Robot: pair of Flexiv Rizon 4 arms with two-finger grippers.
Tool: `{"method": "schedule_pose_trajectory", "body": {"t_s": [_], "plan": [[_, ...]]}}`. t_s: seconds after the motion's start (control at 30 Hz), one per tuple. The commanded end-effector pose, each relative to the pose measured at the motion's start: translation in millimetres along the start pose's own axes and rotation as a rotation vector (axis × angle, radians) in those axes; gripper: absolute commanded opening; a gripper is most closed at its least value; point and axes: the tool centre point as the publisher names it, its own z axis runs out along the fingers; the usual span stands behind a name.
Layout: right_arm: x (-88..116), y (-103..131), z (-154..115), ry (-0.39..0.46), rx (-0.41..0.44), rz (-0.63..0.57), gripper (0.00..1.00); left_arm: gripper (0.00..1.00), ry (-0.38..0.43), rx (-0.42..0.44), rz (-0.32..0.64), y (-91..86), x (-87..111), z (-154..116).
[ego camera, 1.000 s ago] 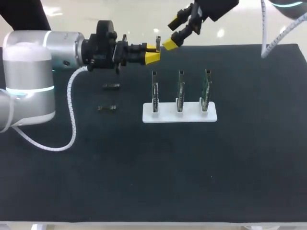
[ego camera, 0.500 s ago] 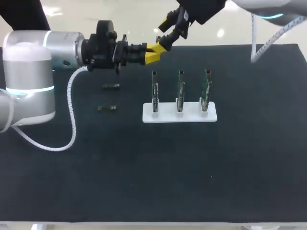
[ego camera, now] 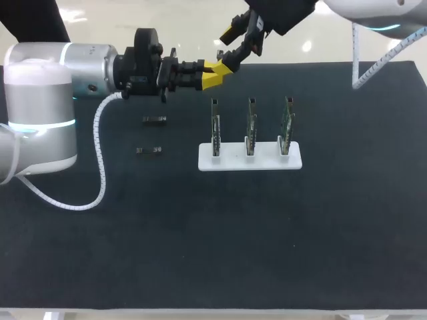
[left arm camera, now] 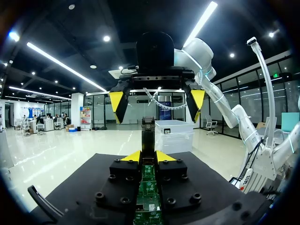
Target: Pick up the optical module with the left hand, and insert it into the network port with the right hand.
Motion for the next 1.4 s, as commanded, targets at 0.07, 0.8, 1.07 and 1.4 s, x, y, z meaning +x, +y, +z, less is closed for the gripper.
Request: {"method": "schedule_pose_trajectory", "body": {"t_s": [0.07, 0.8, 1.07, 1.4], "plan": [[-0.6, -0.5, 2.6, 0.003, 0.003, -0.003, 0.51, 0.0, 0.001, 0.001, 0.0, 0.6, 0.1, 0.1], [4.4, -1.6, 5.8, 0.011, 0.014, -0.025, 0.0, 0.0, 0.001, 0.001, 0.0, 0.6, 0.1, 0.1], [6.2, -2.0, 4.8, 0.015, 0.009, -0.03, 0.0, 1.0, 0.001, 0.001, 0.0, 0.6, 0.1, 0.1], [8.6, -2.4, 3.6, 0.018, -0.001, -0.035, 0.0, 1.0, 0.013, 0.009, 0.005, 3.8, 1.1, -7.9]]}}
